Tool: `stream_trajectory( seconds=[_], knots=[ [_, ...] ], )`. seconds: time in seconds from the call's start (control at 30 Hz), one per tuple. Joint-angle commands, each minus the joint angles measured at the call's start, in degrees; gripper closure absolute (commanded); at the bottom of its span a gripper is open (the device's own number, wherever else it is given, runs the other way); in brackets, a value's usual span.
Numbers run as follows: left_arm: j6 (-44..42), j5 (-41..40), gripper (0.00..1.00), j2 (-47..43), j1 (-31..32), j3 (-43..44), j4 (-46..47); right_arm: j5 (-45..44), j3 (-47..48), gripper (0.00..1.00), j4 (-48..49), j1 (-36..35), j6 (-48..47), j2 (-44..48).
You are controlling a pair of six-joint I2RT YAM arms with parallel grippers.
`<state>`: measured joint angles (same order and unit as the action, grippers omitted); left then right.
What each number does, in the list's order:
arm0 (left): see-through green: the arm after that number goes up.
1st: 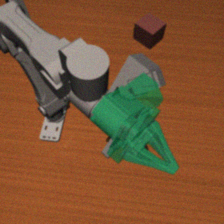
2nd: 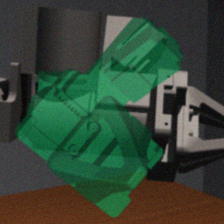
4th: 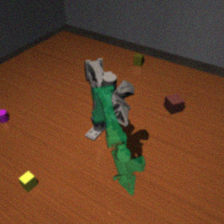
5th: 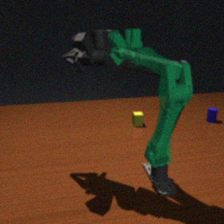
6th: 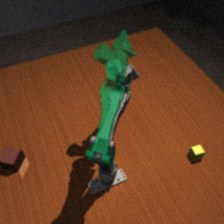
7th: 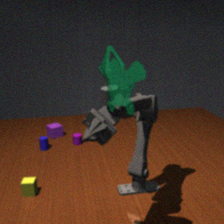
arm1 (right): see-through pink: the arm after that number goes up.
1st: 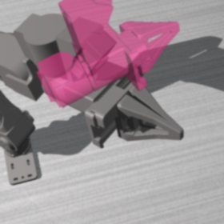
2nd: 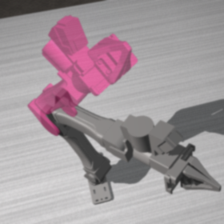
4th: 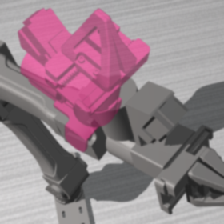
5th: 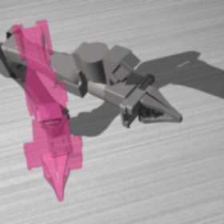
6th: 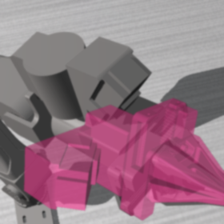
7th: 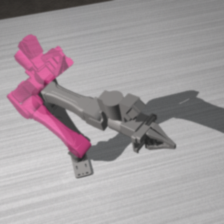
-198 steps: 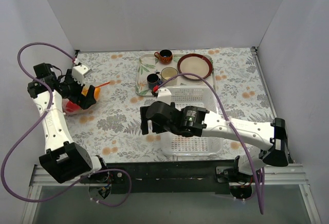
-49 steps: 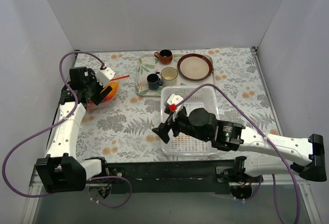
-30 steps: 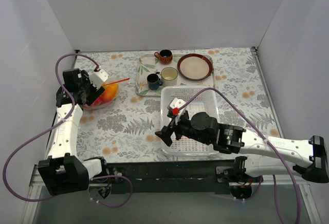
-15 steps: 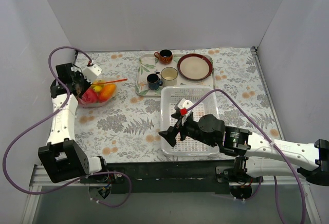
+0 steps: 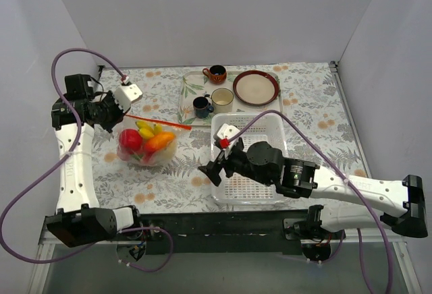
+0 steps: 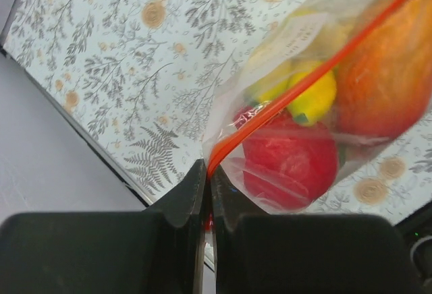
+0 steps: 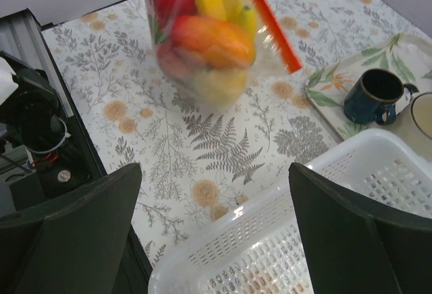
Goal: Open the zip-top bag and remove the fake food
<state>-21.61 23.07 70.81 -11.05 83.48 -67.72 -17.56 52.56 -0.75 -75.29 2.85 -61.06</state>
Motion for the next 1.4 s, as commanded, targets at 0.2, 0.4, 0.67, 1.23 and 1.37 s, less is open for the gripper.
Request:
stream_trajectory(
  seconds=[0.2, 0.4, 0.67, 1.23, 1.37],
  knots=[
    [0.8, 9.4, 1.0, -6.8, 8.7, -1.2, -11.6, 3.9, 13.5, 0.01, 3.1, -0.2, -11.3, -7.8],
    [4.0, 13.9, 1.0, -5.5, 13.9, -4.0, -11.6, 6.7, 19.9, 0.02, 3.4, 0.0, -14.2, -16.9],
    [3.2, 11.7, 1.0, -6.9, 15.3, -7.3, -11.7, 11.9, 19.3, 0.02, 7.4, 3.4, -13.1, -22.8],
    [-0.2, 9.1, 1.0, -7.7, 15.8, -10.6, -11.6, 37.9, 28.3, 0.16, 5.0, 11.9, -7.0, -35.0],
    [-1.0, 8.3, 1.0, -6.9, 15.9, -10.4, -11.6, 40.8, 28.9, 0.18, 3.7, 11.9, -5.8, -35.2]
  ],
)
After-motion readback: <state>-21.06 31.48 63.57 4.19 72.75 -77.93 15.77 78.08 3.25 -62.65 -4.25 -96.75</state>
